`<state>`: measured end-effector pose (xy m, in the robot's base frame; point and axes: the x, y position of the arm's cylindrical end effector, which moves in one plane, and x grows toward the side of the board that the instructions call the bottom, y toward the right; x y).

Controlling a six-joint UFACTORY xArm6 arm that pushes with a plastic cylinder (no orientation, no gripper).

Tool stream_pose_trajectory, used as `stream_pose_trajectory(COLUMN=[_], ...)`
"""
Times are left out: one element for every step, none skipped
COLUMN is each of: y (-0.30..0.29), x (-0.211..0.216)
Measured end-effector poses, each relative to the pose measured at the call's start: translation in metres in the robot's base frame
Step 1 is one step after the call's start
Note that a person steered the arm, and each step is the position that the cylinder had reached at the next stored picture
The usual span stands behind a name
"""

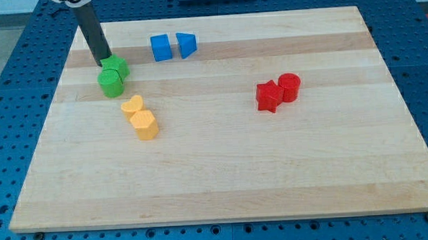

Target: Push the blue triangle closer to the blue cube

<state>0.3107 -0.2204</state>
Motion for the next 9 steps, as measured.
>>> stream_pose_trajectory(y=[0.008, 0.024, 0.037, 0.037, 0.042, 0.088, 0.136, 0.157, 0.157], x=[-0.003, -0.02, -0.027, -0.047, -0.058, -0.067, -0.072, -0.072, -0.072])
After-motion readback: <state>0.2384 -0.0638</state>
